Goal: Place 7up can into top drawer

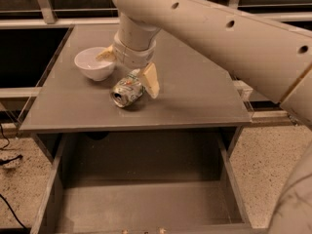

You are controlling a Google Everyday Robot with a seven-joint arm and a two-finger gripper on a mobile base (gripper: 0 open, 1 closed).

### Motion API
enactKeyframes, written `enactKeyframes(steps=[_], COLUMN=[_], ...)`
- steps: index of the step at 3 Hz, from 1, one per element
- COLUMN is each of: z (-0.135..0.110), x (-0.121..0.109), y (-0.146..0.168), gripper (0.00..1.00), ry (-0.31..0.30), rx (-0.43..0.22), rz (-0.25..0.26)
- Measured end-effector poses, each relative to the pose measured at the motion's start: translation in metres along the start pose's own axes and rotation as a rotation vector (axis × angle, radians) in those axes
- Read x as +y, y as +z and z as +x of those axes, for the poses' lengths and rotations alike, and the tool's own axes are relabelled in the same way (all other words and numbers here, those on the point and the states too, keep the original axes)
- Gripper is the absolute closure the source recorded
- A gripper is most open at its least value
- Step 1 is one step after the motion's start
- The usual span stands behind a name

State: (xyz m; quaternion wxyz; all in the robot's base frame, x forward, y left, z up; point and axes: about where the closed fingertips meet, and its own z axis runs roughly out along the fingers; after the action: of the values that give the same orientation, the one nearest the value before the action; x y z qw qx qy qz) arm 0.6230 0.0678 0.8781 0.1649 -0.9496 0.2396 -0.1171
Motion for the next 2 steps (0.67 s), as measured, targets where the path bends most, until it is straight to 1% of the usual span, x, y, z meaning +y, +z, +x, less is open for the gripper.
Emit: enactKeyframes(steps=[1,2], z=[0.006,0.014], x=[0.015,0.028], y=[0.005,0.009], gripper=[0.00,0.00], ry=[0.032,0.064], rx=[0.012,0.024], rz=[-0.055,-0.097])
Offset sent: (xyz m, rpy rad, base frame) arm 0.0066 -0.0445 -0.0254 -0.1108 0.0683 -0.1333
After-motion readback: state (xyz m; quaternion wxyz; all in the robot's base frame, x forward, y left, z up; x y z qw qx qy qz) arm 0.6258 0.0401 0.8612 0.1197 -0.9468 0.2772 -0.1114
